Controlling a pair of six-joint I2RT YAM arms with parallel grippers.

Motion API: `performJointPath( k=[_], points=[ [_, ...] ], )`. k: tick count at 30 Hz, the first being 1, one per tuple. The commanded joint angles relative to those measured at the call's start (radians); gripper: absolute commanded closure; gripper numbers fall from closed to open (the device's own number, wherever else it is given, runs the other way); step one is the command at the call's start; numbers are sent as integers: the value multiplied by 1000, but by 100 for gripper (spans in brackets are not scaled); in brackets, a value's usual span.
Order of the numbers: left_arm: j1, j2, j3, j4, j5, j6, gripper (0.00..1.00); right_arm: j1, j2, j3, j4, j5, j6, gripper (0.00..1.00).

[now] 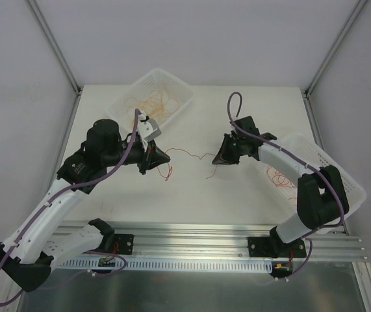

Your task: Untangle the cables

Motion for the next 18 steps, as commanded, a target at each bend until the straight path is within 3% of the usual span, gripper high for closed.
performJointPath(
  k=[1,4,7,13,18],
  points=[
    [-5,-15,-33,13,-79,0,100,5,-81,17,-46,60,74,99],
    [-7,-9,-39,13,-148,-26,100,11,-124,43,-64,101,15,89],
    [-7,22,-16,19,-235,-87,100,42,-176,83,-79,123,-108,63],
    [-10,110,35,78,-324,-265,100,132,-341,81,-14,156,-235,57],
    [-25,169,76,85,-467,-414,100,189,-440,41,103,61,-269,56]
  ],
)
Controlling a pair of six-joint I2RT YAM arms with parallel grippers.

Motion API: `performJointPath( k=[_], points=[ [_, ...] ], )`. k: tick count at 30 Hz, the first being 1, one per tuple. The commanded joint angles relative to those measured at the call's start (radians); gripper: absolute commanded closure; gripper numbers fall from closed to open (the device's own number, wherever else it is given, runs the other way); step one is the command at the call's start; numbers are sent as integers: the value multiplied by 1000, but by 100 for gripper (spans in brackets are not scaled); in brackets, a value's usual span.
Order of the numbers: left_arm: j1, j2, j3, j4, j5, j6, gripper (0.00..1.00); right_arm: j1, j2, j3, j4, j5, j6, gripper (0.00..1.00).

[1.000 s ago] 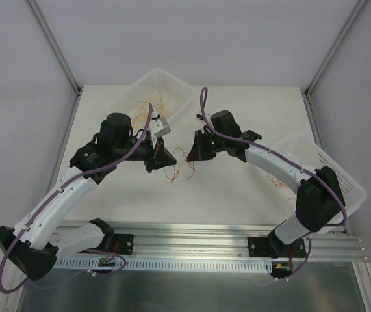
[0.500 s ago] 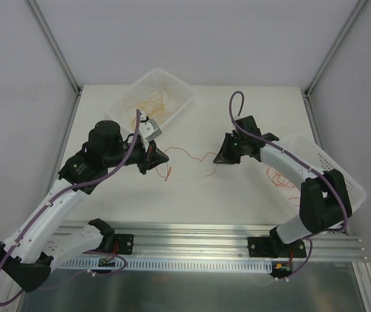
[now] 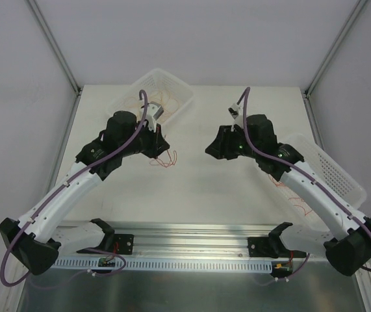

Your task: Untangle the cables

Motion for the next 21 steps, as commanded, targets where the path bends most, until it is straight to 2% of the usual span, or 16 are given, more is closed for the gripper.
performJointPath(
  k=[1,8,13,21],
  points=[
    [-16,23,69,54,-113,-155,100,29,-64,-13,138,-82,-59,56],
    [-37,68,104,81,-61,-197,100,74,-45,-47,258,-136,6,56],
    [-48,67,98,86,-105,-206,100,94,-47,-37,318,-174,28,56],
    [-101,79,103,87,-186,-160,100,112,-42,32,309,-197,71,53]
  ],
)
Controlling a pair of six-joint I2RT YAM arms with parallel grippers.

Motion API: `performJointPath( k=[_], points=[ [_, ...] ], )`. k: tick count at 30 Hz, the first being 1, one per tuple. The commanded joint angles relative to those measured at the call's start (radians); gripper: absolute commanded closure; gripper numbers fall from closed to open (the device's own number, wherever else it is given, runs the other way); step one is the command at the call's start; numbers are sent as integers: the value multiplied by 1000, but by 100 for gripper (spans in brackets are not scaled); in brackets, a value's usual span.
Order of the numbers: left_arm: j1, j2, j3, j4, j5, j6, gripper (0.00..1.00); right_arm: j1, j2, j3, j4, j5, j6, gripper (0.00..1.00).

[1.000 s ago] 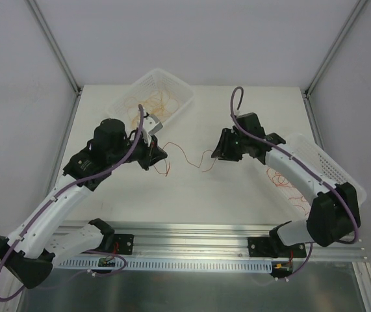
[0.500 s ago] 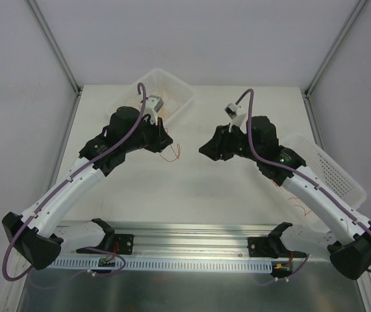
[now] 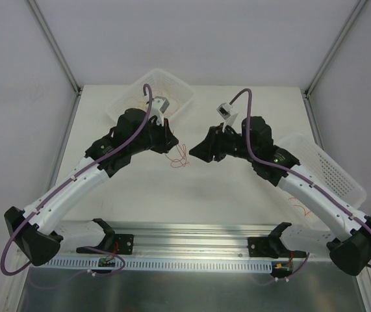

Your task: Untangle the cables

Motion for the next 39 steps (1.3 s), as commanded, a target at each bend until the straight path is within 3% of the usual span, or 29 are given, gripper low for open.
performJointPath(
  k=[1,8,15,18,21,28,31,36,38,39],
  points=[
    [-26,3,39,34,-63,27,100,10,10,97,42,-27,49,51],
    [-46,17,53,34,-94,47,100,40,75,163,-2,-11,75,47],
    [-59,14,56,34,-109,63,100,61,127,203,-119,69,74,54],
    [-59,15,57,33,-107,63,100,64,141,201,-122,70,74,60],
    [-59,20,51,34,-107,63,100,66,136,189,-90,35,57,78],
    [-45,49,19,33,-224,78,100,66,70,158,-33,-202,-134,99],
    [-13,73,47,34,-221,74,100,67,64,160,-99,-315,-220,99],
    [32,101,125,33,-216,66,100,67,79,177,-368,-384,-441,98],
    [49,106,159,33,-196,66,100,70,101,183,-508,-364,-533,95],
    [52,106,169,33,-167,72,100,70,109,180,-546,-323,-555,89]
  ],
)
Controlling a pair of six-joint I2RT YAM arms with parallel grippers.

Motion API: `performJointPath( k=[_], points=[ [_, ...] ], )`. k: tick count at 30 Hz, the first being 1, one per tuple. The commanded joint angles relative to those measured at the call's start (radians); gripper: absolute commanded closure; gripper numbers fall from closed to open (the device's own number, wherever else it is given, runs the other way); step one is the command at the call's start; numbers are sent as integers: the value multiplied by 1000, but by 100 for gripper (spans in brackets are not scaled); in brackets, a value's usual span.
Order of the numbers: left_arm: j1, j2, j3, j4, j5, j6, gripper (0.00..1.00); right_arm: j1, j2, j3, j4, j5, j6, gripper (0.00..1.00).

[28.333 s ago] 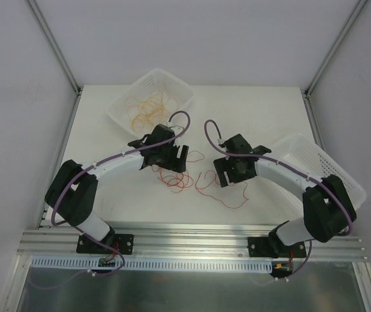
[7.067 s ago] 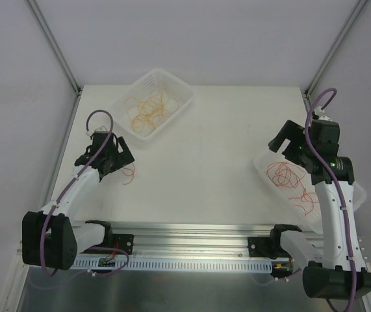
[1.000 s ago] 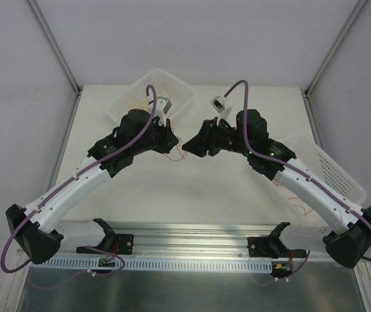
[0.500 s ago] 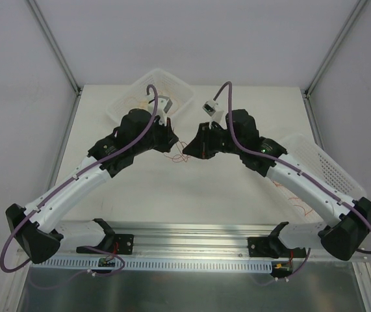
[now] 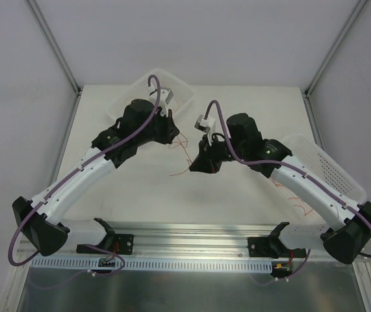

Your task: Untangle the cables

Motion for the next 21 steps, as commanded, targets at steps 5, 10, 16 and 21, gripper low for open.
performJointPath(
  k=[5,10,16,21],
  points=[
    [56,6,105,52,156,117,100,18,-12,5,-347,-48,-174,63],
    [55,-29,52,52,305,239,100,15,-100,40,-292,29,-97,44],
    [55,-98,-11,53,400,359,100,-21,-176,51,-174,162,3,38],
    [53,-126,-16,53,475,379,100,-28,-188,6,-54,240,49,16]
  ],
)
